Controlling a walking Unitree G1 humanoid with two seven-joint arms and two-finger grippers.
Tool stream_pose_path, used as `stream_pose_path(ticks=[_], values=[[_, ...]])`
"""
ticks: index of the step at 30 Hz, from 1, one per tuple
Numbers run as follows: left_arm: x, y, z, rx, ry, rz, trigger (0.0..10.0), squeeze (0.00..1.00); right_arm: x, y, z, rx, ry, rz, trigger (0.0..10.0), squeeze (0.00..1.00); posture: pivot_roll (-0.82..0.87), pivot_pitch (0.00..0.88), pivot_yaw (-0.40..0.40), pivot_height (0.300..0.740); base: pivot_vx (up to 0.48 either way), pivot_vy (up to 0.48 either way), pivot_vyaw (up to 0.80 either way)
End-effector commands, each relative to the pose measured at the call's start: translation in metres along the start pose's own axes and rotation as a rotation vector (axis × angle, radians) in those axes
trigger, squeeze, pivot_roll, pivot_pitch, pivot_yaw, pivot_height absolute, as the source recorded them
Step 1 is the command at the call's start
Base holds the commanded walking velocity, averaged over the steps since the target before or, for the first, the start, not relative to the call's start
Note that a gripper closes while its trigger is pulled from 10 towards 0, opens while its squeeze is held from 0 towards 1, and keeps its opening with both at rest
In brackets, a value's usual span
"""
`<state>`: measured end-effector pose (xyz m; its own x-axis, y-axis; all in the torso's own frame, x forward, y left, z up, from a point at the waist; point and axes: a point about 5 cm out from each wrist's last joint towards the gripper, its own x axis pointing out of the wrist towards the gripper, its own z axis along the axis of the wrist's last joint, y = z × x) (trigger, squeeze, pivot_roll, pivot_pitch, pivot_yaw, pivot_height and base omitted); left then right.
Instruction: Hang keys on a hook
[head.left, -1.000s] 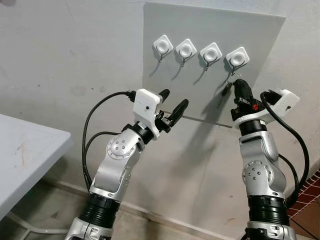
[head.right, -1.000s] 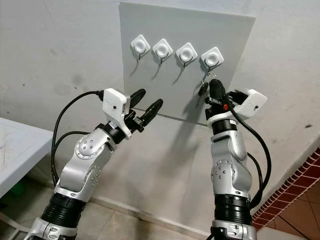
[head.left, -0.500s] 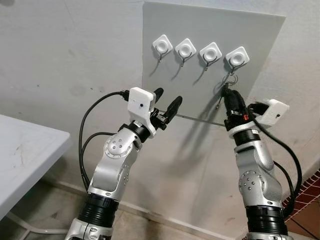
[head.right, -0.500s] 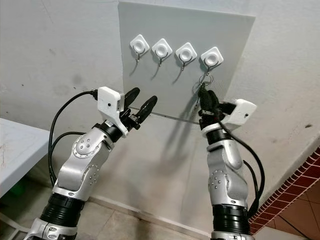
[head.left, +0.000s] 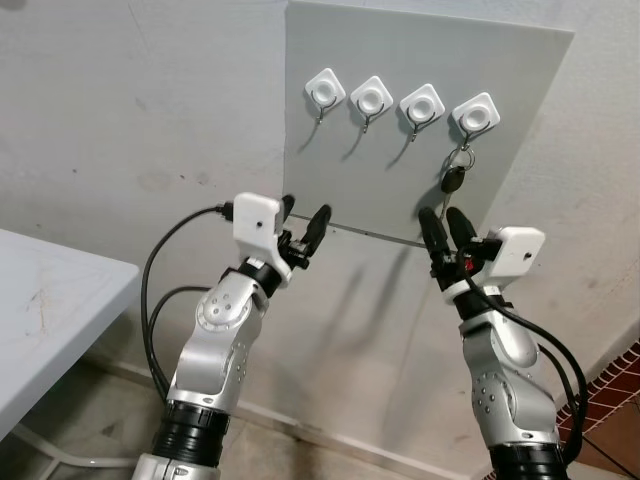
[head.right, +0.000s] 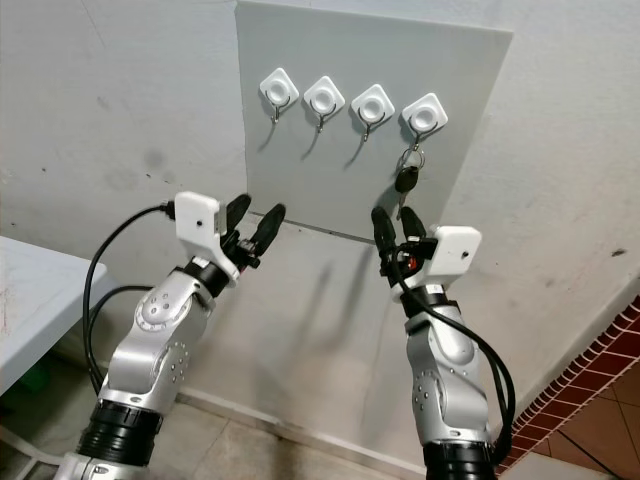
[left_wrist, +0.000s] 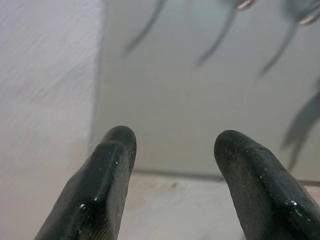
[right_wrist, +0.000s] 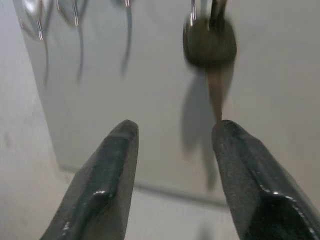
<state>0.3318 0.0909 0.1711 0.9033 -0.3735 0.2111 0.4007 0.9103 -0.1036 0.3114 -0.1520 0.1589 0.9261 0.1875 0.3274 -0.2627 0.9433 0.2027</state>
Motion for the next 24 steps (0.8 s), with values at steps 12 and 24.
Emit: stream_pose_path(ticks=[12,24], values=[[-0.008,0.013,-0.027,-0.073,0.068,0.1,10.0,0.0,-0.014,0.008,-0.025,0.002,0.072,-0.024,10.0,0.0,-0.04,0.0,-0.002,0.74,0.0,0.0,0.0],[0.002,0.024,-0.023,-0.072,0.07,0.097,10.0,0.0,-0.016,0.007,-0.027,-0.036,0.07,-0.102,10.0,0.0,-0.1,0.0,0.051,0.74,0.0,0.0,0.0]])
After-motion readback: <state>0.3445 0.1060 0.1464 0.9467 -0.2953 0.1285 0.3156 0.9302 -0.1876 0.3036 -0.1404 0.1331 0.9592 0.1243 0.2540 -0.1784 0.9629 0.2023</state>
